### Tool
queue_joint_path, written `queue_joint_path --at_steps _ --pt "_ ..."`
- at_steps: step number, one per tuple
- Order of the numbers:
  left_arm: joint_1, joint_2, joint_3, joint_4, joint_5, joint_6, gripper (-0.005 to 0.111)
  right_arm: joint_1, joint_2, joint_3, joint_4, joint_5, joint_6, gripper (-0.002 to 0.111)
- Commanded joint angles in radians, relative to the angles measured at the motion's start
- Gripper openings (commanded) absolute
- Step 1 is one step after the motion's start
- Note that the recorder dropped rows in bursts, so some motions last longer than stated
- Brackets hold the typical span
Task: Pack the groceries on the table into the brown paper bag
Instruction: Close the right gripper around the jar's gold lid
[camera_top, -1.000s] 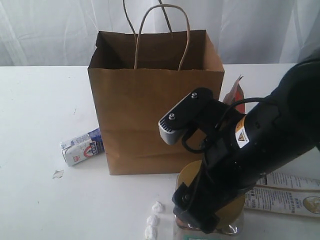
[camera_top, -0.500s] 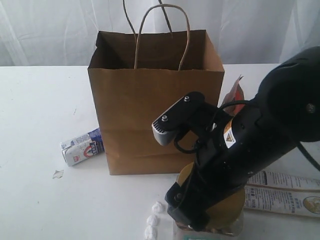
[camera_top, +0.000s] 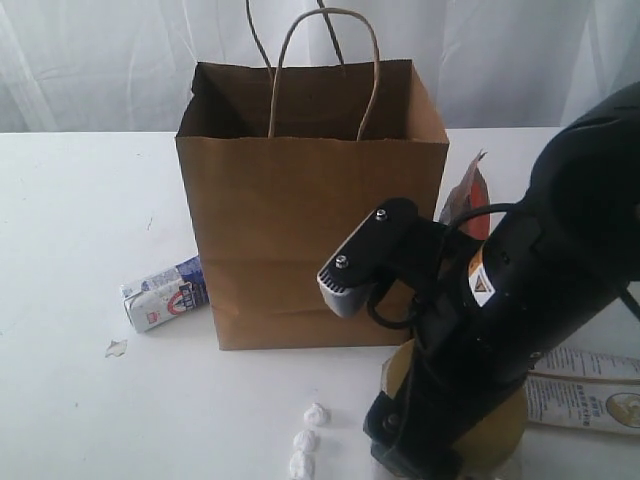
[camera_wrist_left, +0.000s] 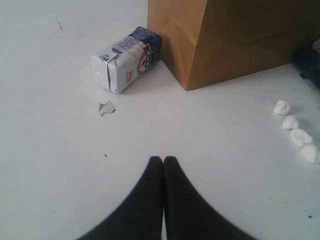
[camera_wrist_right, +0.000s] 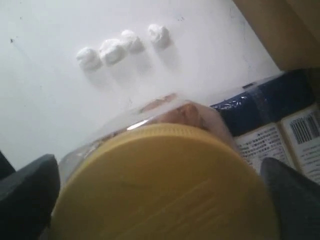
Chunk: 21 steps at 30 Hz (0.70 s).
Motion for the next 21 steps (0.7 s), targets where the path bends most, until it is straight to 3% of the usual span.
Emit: queue_joint_path --at_steps 1,13,21 --pt "-0.003 -0.004 0.004 -0.005 -0.002 -0.005 0.000 0.000 -0.010 -0.017 -0.057 0.074 -0.033 0.100" --pt "-0.003 -0.004 0.004 -0.005 -0.002 -0.005 0.000 0.000 -0.012 -0.052 -0.085 0.190 -0.134 0.100" --pt "-0.003 -0.004 0.004 -0.005 -0.002 -0.005 0.000 0.000 -0.010 0.007 -0.085 0.058 -0.156 0.100"
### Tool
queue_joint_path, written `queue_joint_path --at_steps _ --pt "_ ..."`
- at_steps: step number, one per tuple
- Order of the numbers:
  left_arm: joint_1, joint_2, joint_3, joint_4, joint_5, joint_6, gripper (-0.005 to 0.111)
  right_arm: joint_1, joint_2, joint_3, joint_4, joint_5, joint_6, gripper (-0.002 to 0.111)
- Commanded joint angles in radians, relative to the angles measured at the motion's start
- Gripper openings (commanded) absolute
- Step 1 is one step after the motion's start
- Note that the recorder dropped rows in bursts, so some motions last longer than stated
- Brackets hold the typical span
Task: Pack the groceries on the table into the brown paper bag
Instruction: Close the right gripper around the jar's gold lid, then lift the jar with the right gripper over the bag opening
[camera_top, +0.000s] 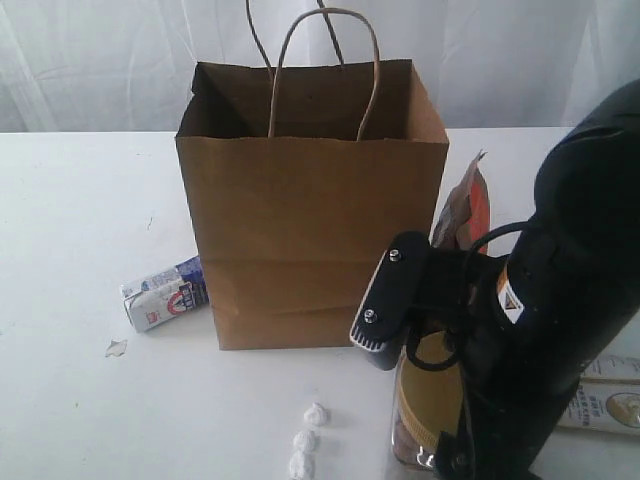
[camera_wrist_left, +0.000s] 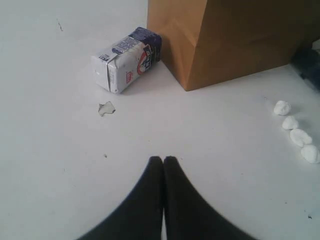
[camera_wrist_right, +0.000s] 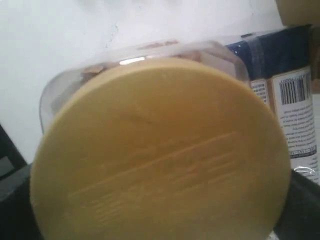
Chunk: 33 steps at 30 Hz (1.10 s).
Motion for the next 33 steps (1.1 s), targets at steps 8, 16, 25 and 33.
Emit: queue_joint_path --at_steps 8,16,25,33 --pt "-0.003 -0.004 0.004 -0.005 -0.002 -0.005 0.000 0.000 0.044 0.006 0.002 -0.086 -0.012 0.075" --pt "-0.003 -0.004 0.004 -0.005 -0.002 -0.005 0.000 0.000 -0.015 0.000 0.006 -0.080 0.144 0.000" --pt "-0.003 -0.004 0.004 -0.005 -0.002 -0.005 0.000 0.000 -0.204 -0.056 0.006 -0.050 0.289 0.000" --pt "-0.003 -0.004 0.004 -0.005 -0.002 -0.005 0.000 0.000 -0.327 -0.118 -0.064 0.086 0.358 0.000"
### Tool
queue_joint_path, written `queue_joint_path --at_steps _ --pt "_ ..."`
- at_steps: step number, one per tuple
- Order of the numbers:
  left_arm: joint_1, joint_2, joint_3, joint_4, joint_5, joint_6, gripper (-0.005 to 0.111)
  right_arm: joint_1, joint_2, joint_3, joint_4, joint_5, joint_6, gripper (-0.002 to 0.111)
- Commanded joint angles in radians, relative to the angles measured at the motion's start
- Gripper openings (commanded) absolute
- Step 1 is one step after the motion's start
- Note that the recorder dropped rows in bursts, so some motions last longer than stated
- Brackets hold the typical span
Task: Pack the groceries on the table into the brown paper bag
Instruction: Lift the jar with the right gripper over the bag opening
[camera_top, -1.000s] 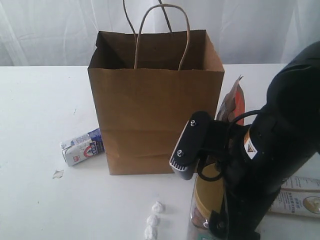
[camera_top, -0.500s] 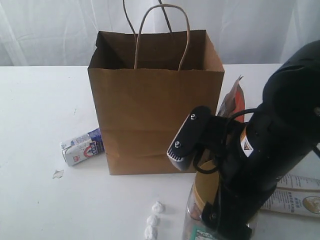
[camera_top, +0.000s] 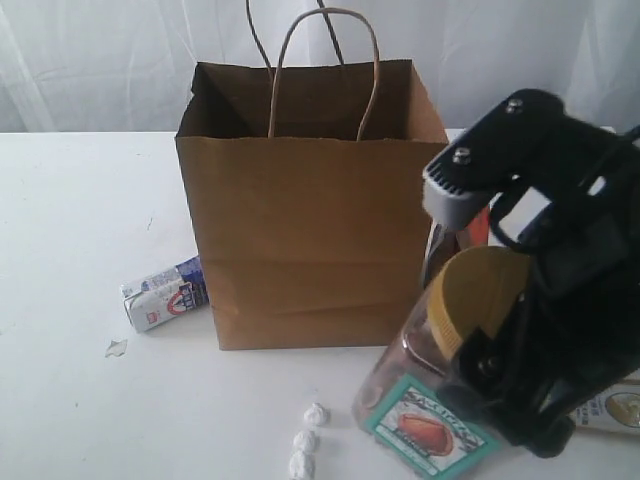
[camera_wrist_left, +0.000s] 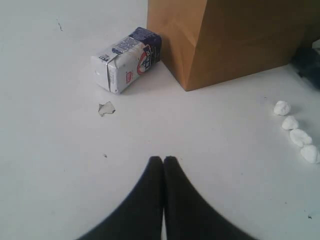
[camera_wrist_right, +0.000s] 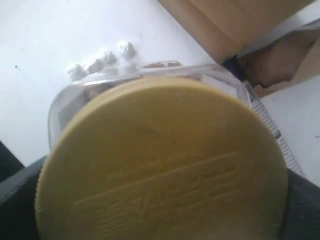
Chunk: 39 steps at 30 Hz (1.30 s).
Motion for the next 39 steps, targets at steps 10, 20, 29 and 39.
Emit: queue_joint_path --at_steps 10,20,29,39 --pt "-0.003 -0.004 0.004 -0.005 0.000 -0.005 0.000 0.000 -0.148 -0.230 -0.388 0.081 0.135 0.000" --pt "-0.003 -0.004 0.004 -0.005 0.000 -0.005 0.000 0.000 -0.038 -0.409 -0.514 -0.075 0.144 0.000" --pt "-0.003 -0.004 0.004 -0.005 0.000 -0.005 0.000 0.000 0.118 -0.529 -0.532 -0.194 0.133 0.000" --pt "-0.003 -0.004 0.004 -0.005 0.000 -0.005 0.000 0.000 0.184 -0.582 -0.528 -0.133 0.081 0.000"
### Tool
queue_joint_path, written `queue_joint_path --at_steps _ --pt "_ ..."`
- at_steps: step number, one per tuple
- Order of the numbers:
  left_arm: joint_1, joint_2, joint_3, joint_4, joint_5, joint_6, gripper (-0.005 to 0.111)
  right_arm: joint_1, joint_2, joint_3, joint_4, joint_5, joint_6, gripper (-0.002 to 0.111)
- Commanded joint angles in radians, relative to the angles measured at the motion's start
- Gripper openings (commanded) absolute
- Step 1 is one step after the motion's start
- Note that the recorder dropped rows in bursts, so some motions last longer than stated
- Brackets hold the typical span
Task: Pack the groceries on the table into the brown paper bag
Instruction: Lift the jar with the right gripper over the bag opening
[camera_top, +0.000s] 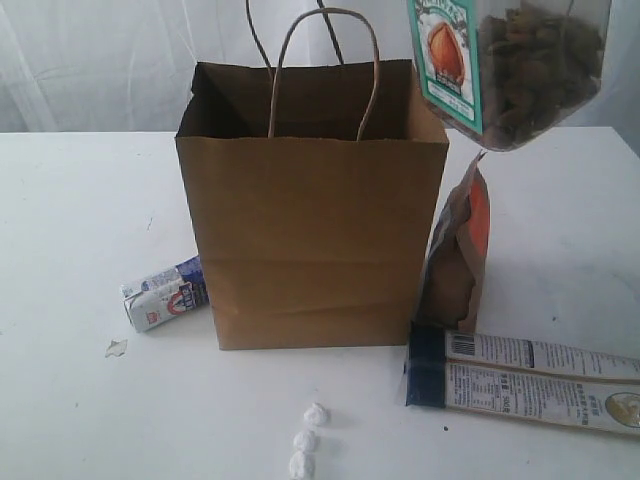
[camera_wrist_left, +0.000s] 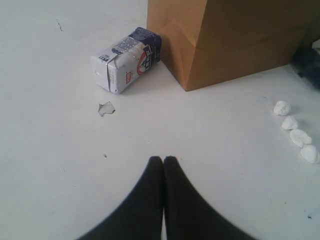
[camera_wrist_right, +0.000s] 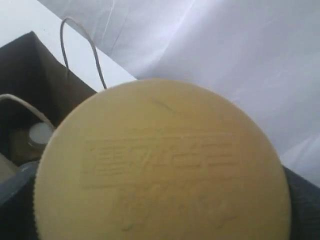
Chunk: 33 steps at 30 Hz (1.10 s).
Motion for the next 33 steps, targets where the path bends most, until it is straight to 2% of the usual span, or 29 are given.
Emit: queue_joint_path --at_steps 1,15,26,33 --pt "-0.003 -0.004 0.004 -0.005 0.000 -0.005 0.000 0.000 -0.006 -0.020 -0.034 -0.012 -0.030 0.000" --pt "-0.003 -0.004 0.004 -0.005 0.000 -0.005 0.000 0.000 -0.016 -0.022 -0.037 -0.153 -0.028 0.000" --pt "-0.003 -0.004 0.004 -0.005 0.000 -0.005 0.000 0.000 0.089 -0.064 -0.032 -0.233 -0.028 0.000" --pt "-0.003 -0.004 0.004 -0.005 0.000 -0.005 0.000 0.000 0.144 -0.070 0.088 -0.251 -0.028 0.000"
